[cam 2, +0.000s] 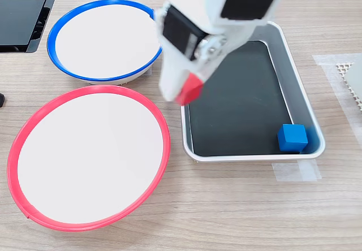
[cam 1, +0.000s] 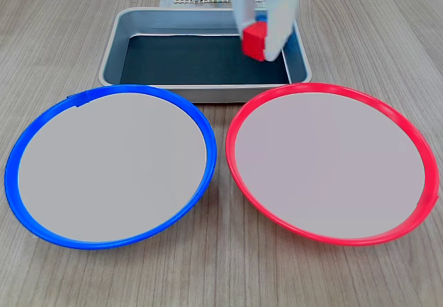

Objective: Move two blocks from tray to matching dishes

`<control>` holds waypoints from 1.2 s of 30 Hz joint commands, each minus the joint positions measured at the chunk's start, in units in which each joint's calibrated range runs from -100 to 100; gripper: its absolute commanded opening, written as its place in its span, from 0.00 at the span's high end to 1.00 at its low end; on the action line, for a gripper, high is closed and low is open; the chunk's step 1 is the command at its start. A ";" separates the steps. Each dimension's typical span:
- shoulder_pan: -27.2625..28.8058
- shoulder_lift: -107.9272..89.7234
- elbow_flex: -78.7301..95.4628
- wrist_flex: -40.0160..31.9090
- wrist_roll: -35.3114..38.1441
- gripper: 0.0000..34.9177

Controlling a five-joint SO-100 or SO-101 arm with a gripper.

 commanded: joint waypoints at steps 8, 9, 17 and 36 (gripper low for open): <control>-6.50 20.26 -16.40 -21.30 -5.76 0.74; -6.40 20.43 -14.67 -23.12 -5.27 0.51; -4.14 8.74 -4.65 -19.41 -1.12 0.92; -7.06 -31.51 41.32 -0.26 21.78 0.57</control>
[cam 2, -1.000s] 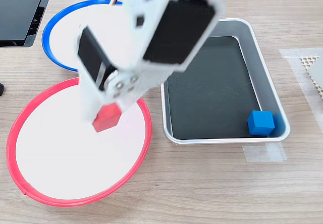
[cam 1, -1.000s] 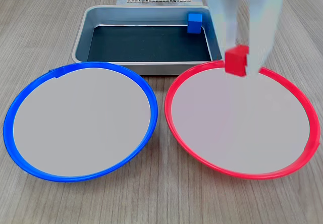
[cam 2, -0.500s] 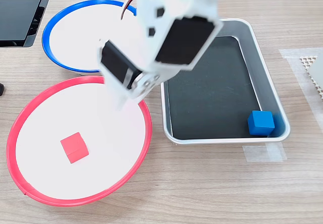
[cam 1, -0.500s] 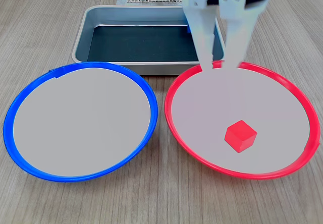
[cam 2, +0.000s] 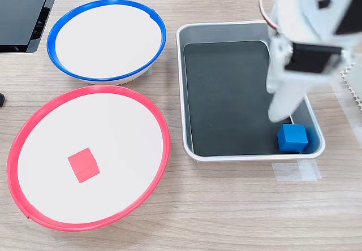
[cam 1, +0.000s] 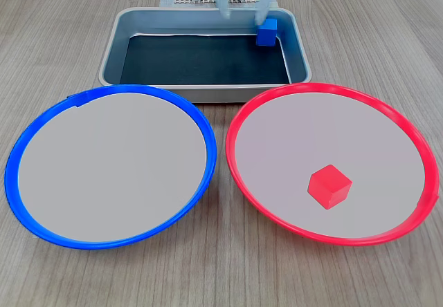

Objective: Move two blocks from tray to matching dishes

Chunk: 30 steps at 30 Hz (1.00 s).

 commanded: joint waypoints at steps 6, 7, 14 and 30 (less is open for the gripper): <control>-9.40 -3.64 3.85 1.22 -3.22 0.56; -9.87 -3.64 4.67 1.14 -3.32 0.56; -10.06 -3.38 7.31 -1.34 -3.22 0.55; -6.20 -2.27 10.13 -4.97 -0.24 0.58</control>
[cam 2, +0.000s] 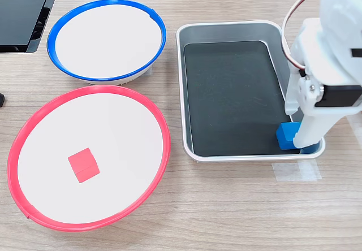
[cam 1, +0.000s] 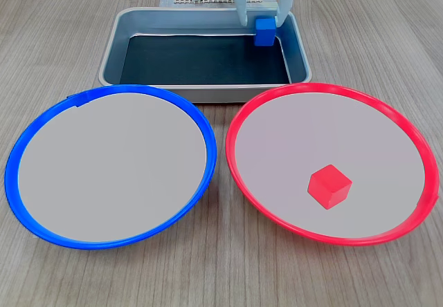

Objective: Move two blocks from tray to matching dishes

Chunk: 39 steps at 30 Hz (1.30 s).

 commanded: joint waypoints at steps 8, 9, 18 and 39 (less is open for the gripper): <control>2.48 0.20 2.06 -3.12 2.00 0.66; 2.67 0.20 2.15 -3.36 2.20 0.66; 6.16 0.71 -4.67 -0.23 2.54 0.99; 32.32 53.93 -68.22 -22.76 -18.56 0.99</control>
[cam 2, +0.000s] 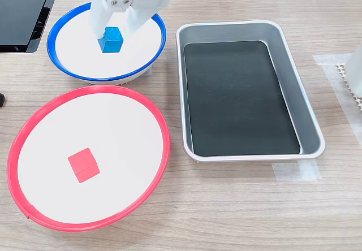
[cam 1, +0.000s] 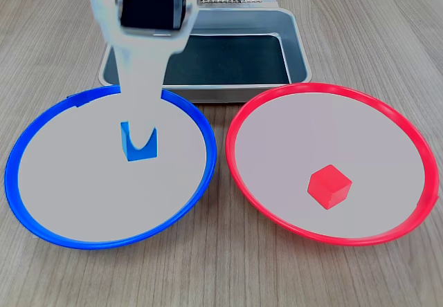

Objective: Move two blocks from tray to matching dishes

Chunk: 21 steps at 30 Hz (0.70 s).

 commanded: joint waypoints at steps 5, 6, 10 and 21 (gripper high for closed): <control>3.36 0.14 6.67 -15.60 3.27 0.19; 3.45 -0.80 7.86 -16.17 3.22 0.20; 3.64 -9.84 16.50 -20.88 0.49 0.56; -2.67 -70.14 76.77 -36.65 -19.24 1.00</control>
